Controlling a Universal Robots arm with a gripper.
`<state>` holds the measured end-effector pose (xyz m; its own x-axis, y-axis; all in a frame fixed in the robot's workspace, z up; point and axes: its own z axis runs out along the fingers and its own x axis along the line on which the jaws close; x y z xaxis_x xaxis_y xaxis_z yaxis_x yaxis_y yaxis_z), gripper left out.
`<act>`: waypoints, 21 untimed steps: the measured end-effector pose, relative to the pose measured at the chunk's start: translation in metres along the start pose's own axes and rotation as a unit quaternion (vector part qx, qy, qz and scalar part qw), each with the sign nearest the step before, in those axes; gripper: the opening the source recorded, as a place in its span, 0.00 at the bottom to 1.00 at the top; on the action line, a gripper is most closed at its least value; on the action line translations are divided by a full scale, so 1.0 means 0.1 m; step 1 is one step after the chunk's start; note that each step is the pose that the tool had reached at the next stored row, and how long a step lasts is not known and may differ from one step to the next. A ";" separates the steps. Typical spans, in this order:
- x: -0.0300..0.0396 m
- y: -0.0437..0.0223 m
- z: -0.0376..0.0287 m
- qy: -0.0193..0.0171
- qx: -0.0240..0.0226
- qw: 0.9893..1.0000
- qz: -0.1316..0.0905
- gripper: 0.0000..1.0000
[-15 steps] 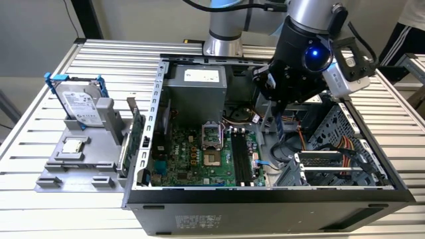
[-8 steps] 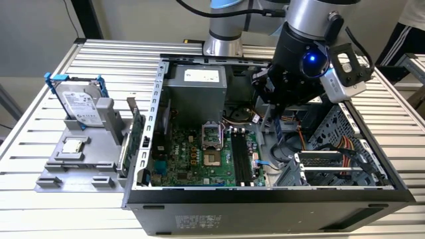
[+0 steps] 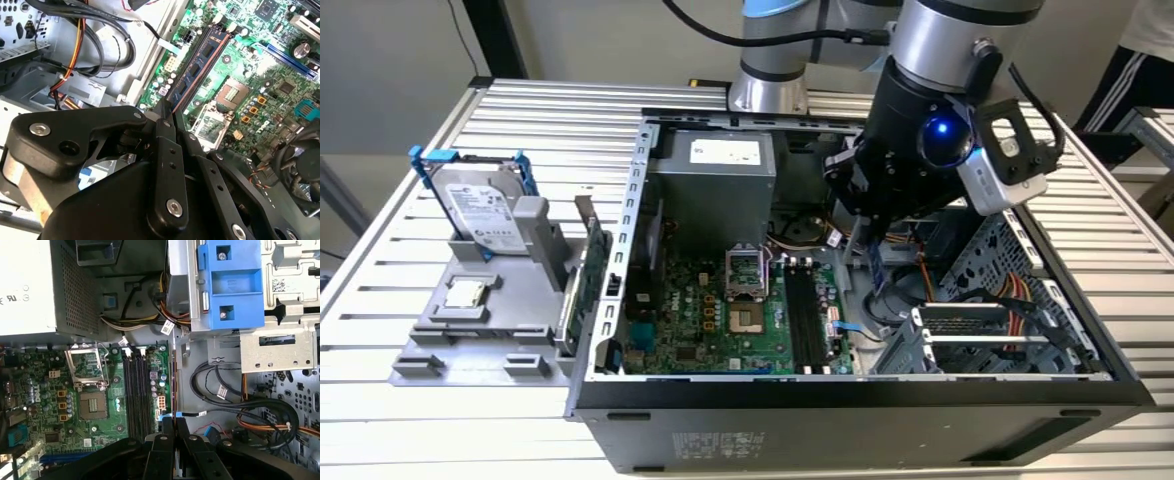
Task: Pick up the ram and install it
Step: 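Insert the ram into the slot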
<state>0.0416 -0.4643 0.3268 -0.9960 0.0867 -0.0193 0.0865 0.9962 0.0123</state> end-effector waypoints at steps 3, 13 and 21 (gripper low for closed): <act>0.001 -0.001 0.049 0.000 0.000 1.000 0.000 0.00; 0.008 -0.003 0.180 0.000 0.001 1.000 0.000 0.00; 0.008 -0.003 0.210 -0.001 0.001 1.000 0.000 0.00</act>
<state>0.0412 -0.4643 0.3058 -0.9960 0.0866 -0.0203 0.0864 0.9962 0.0098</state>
